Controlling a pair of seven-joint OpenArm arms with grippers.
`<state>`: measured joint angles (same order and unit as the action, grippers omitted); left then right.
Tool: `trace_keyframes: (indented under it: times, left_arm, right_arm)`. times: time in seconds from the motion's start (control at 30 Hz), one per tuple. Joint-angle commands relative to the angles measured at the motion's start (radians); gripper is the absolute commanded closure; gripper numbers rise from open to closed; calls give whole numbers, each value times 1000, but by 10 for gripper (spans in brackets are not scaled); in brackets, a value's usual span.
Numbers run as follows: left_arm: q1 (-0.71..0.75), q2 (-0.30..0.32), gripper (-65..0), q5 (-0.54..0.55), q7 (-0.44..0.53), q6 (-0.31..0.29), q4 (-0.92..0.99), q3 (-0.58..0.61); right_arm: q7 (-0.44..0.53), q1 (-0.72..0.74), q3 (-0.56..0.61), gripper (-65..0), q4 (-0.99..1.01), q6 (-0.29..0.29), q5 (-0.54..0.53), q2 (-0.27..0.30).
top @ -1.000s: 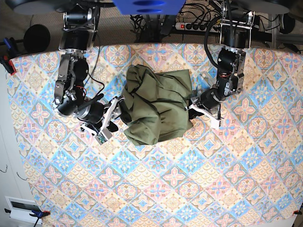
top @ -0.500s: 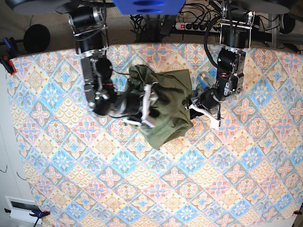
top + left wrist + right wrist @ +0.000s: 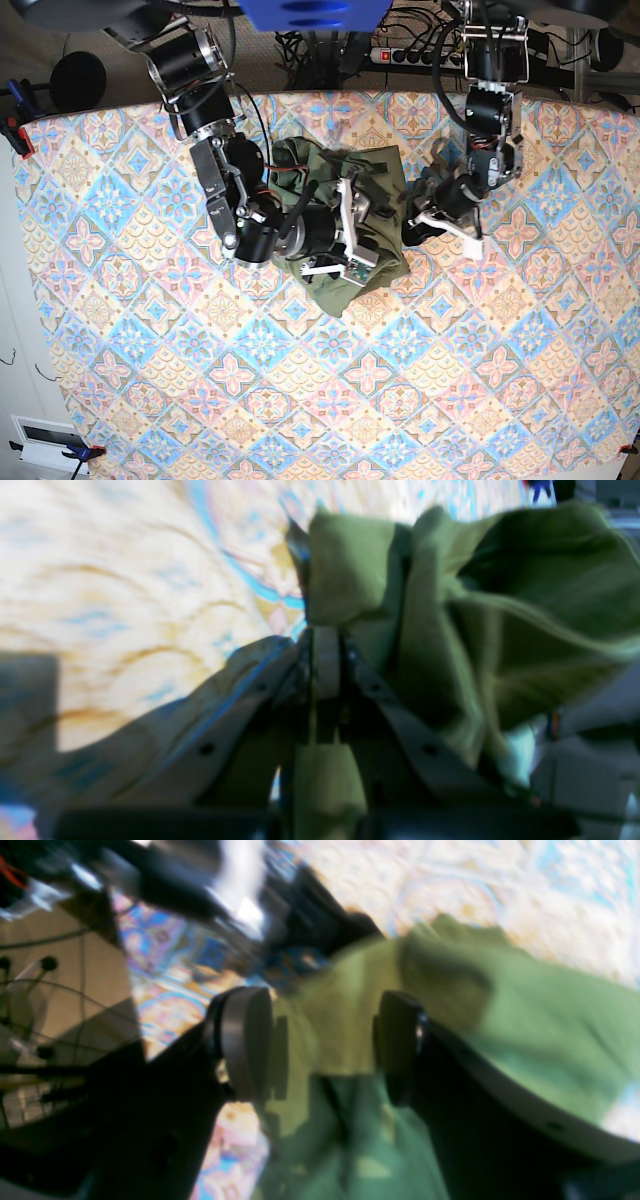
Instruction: Layout the t-shirt on the table in an organized manner, then fold the t-shirt properly
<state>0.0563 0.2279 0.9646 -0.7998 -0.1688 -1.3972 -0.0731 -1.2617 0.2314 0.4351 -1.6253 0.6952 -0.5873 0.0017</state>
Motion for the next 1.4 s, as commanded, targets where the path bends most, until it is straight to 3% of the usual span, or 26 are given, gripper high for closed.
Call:
trace_keyframes:
  times: [0.0, 0.17, 0.43, 0.53, 0.63, 0.73, 0.8, 0.97, 1.23, 1.37]
  left_arm:
    - [-16, 12, -7, 21, 9, -16, -58, -8]
    - [32, 29, -7, 21, -14, -16, -205, -4]
    - [43, 24, -32, 83, -16, -16, -337, 28]
    - [6, 28, -141, 89, -20, -16, -342, 68]
    - [-11, 34, -295, 81, -86, -16, -387, 77]
    - [-39, 77, -437, 81, -117, -16, -410, 78]
    - [-62, 113, -492, 81, -117, -16, -408, 78]
    - [-157, 144, -503, 78, -122, -18, -319, 98]
    - [-336, 153, -503, -71, -122, -18, -210, 378]
    - [-350, 158, -503, -78, -123, -18, -210, 439]
  right_arm:
    - [18, 18, -49, -334, -34, 3, -15, 14]
    - [24, -2, -275, -334, -48, 3, -13, 27]
    - [56, 38, -356, -334, -7, 3, -13, 73]
    - [60, 35, -361, -334, -7, 3, -13, 88]
    - [60, 33, -361, -334, -14, 3, -13, 96]
    - [61, 33, -361, -333, -16, 3, -13, 97]
    - [61, 33, -361, -333, -16, 3, -13, 96]
    - [61, 33, -362, -333, -16, 3, -13, 96]
    - [63, 33, -373, -333, -16, 3, -13, 96]
    - [61, 33, -408, -333, -16, 3, -15, 96]
